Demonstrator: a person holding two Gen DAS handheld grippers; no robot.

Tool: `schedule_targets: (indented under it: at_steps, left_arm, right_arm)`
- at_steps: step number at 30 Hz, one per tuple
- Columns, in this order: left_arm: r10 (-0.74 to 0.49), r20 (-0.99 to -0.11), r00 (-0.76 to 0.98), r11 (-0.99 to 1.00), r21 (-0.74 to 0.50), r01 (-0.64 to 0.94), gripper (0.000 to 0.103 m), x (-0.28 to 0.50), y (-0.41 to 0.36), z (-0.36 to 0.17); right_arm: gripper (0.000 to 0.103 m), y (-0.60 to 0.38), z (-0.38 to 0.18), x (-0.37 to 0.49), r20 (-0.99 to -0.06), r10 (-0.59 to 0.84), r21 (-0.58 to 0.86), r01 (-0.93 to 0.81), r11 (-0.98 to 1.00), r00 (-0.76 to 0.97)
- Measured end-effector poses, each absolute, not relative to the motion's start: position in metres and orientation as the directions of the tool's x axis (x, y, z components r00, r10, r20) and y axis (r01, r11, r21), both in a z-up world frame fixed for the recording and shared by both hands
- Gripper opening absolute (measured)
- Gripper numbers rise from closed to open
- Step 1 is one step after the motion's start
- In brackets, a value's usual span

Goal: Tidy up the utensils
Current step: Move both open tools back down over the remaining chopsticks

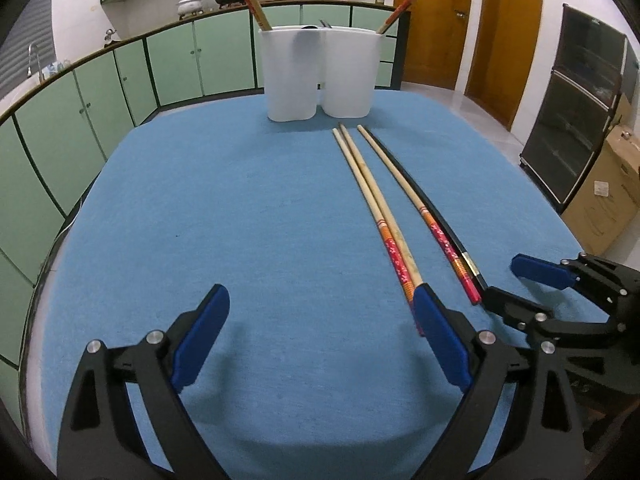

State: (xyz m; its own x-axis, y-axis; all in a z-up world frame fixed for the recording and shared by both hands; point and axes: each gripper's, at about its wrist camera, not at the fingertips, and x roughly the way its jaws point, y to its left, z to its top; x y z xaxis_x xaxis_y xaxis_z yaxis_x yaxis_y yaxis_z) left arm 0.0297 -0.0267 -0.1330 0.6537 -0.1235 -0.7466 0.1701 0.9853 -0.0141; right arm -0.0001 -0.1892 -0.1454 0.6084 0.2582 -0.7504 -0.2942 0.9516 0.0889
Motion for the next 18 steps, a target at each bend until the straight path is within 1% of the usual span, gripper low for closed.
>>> schedule_targets:
  at_steps: [3, 5, 7, 8, 9, 13, 16, 18]
  left_arm:
    - [-0.133, -0.749, 0.649, 0.983, -0.017, 0.182, 0.09, 0.029, -0.032, -0.134]
    - [-0.137, -0.752, 0.645, 0.982, -0.019, 0.186, 0.09, 0.029, -0.034, -0.136]
    - [-0.141, -0.754, 0.642, 0.982, -0.022, 0.19, 0.09, 0.028, -0.036, -0.137]
    - [-0.142, -0.754, 0.641, 0.981, -0.023, 0.19, 0.09, 0.028, -0.037, -0.137]
    - [-0.142, -0.754, 0.641, 0.981, -0.024, 0.19, 0.09, 0.028, -0.037, -0.137]
    - [-0.143, -0.755, 0.64, 0.981, -0.024, 0.19, 0.09, 0.028, -0.038, -0.137]
    - [-0.143, -0.755, 0.64, 0.982, -0.026, 0.188, 0.09, 0.028, -0.038, -0.137]
    - [-0.146, -0.755, 0.639, 0.981, -0.029, 0.19, 0.09, 0.028, -0.039, -0.137]
  right_arm:
    - [0.036, -0.19, -0.146, -0.001, -0.747, 0.258, 0.093, -0.289, 0.953, 0.613]
    - [0.029, -0.193, -0.147, 0.001, -0.745, 0.253, 0.097, -0.275, 0.957, 0.617]
    - [0.012, -0.198, -0.147, 0.003, -0.745, 0.236, 0.092, -0.254, 0.963, 0.624]
    - [0.009, -0.2, -0.147, 0.006, -0.746, 0.233, 0.095, -0.247, 0.964, 0.624]
    - [0.007, -0.204, -0.147, 0.007, -0.746, 0.236, 0.104, -0.241, 0.965, 0.623]
    - [0.007, -0.212, -0.148, 0.006, -0.737, 0.273, 0.156, -0.237, 0.959, 0.619]
    - [0.01, -0.213, -0.149, 0.007, -0.73, 0.292, 0.177, -0.241, 0.954, 0.618]
    - [0.01, -0.212, -0.15, 0.007, -0.729, 0.291, 0.174, -0.243, 0.954, 0.619]
